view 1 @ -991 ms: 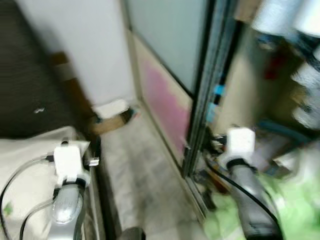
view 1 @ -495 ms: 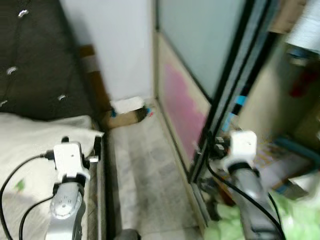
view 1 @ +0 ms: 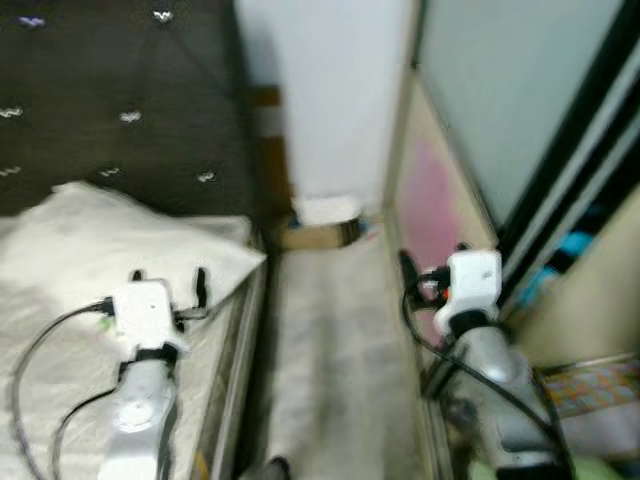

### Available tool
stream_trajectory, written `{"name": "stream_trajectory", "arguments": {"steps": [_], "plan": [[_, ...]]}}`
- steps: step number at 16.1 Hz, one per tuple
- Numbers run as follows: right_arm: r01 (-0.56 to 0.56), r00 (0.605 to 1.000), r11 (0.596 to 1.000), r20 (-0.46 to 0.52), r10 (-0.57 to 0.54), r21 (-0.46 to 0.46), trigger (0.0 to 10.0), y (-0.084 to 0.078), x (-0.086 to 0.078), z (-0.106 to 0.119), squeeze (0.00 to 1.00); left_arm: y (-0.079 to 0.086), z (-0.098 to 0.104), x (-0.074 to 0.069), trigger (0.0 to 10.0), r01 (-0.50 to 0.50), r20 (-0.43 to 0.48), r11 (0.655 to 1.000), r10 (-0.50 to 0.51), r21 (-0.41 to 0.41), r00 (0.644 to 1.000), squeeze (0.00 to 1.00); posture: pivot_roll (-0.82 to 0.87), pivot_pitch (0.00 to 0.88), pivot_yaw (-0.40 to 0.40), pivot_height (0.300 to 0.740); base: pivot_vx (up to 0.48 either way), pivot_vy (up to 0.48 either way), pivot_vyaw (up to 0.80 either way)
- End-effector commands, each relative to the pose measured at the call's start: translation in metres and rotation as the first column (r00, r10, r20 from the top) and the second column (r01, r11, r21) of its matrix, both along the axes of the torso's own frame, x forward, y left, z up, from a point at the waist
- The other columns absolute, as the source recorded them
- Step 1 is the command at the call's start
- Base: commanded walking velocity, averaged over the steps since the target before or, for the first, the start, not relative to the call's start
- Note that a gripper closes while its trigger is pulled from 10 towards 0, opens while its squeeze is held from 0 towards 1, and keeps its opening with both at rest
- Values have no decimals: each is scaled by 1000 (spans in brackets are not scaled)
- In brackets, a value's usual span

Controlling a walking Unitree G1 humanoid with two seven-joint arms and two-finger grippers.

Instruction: Clean up the room

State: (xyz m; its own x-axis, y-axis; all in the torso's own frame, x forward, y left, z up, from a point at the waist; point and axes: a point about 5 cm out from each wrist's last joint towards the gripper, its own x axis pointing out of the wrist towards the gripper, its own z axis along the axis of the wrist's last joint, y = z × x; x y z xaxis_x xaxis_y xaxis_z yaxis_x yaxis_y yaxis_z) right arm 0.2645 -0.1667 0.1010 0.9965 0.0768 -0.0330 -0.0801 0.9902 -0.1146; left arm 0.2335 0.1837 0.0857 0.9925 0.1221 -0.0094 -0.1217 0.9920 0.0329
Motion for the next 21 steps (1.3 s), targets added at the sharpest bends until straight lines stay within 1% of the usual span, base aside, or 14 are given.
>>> {"name": "stream_trajectory", "arguments": {"steps": [1, 2, 8, 21], "plan": [[-8, 1000, 1000, 9, 8, 10, 10000, 4, 2, 2, 0, 6, 1, 0, 10000, -17, 0, 1000, 17, 8, 1000, 0, 54, 0, 2, 740, 0, 0, 800], [-12, 1000, 1000, 8, 12, 7, 10000, 4, 2, 1, 0, 6, 2, 1, 10000, -13, 3, 1000, 13, 24, 1000, 0, 53, 0, 1, 740, 0, 0, 800], [-37, 999, 999, 9, 37, -6, 10000, 6, 4, 1, 0, 5, 1, 2, 10000, -23, 4, 1000, 23, 18, 1000, 0, 57, 0, -6, 740, 0, 0, 800], [-38, 999, 999, 17, 38, -5, 10000, 7, 8, 3, 0, 5, 1, 7, 10000, -22, 7, 999, 22, 26, 1000, 0, 57, 0, -3, 740, 0, 0, 800]]}}
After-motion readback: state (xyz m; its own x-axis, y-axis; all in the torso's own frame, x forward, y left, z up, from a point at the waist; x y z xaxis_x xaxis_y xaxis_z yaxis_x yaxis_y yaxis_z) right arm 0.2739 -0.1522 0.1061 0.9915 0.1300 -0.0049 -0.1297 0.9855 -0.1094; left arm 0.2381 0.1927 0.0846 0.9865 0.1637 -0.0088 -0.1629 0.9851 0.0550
